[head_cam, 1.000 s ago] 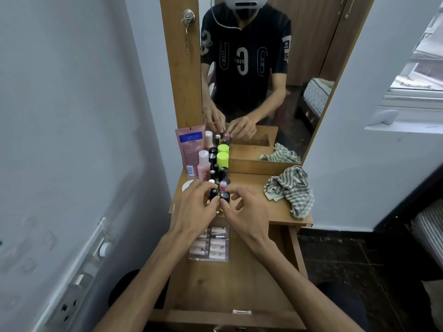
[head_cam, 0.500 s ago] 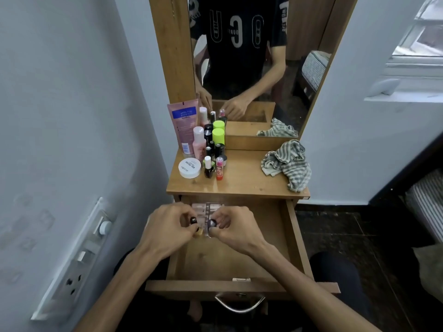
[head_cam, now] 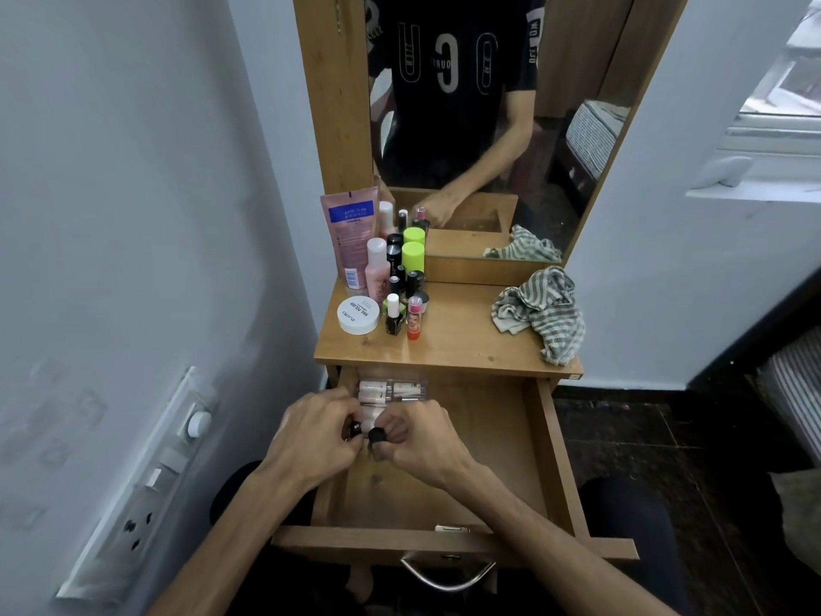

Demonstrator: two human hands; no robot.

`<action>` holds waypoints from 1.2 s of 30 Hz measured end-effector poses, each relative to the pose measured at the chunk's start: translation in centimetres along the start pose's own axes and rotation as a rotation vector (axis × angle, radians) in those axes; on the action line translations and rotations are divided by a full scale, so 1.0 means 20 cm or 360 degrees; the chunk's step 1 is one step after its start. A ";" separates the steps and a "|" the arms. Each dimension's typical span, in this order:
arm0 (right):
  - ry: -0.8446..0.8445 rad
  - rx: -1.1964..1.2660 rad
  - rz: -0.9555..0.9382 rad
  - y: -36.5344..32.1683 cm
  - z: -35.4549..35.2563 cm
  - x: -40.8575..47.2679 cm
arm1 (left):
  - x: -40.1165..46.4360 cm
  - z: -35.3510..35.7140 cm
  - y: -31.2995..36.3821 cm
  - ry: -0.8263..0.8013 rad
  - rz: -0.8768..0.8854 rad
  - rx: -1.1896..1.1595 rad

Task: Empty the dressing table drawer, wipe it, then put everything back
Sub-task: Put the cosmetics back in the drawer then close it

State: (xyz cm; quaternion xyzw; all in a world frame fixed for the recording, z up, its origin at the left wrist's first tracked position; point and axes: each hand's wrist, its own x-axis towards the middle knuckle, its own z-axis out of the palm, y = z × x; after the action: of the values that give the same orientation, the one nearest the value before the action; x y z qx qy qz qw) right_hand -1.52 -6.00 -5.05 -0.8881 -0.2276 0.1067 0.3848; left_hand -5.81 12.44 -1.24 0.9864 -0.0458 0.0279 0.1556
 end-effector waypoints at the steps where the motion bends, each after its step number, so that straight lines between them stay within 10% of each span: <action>1: 0.0008 -0.0001 -0.0016 0.01 0.01 0.00 | 0.00 0.00 0.00 0.0002 0.0004 -0.0009; 7: 0.0057 0.0014 -0.0117 -0.01 -0.10 -0.06 | 0.00 -0.04 0.01 0.0119 0.0035 -0.0101; 16: 0.1074 -0.0307 -0.0298 -0.19 -0.50 0.21 | 0.40 -0.27 0.26 0.0641 0.0105 -0.0271; 30: 0.0789 -0.0166 -0.0307 -0.20 -0.54 0.17 | 0.34 -0.31 0.26 0.0568 0.0006 -0.0230; 36: 0.0440 0.0054 -0.0178 -0.15 -0.49 -0.12 | 0.04 -0.32 0.20 0.0086 0.0003 -0.0452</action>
State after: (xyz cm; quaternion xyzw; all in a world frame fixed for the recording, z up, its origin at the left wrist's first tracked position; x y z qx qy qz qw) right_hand -1.05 -11.59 3.77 -0.8736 -0.2196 -0.0343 0.4329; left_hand -5.69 10.58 6.05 0.9532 -0.0459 0.0478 0.2948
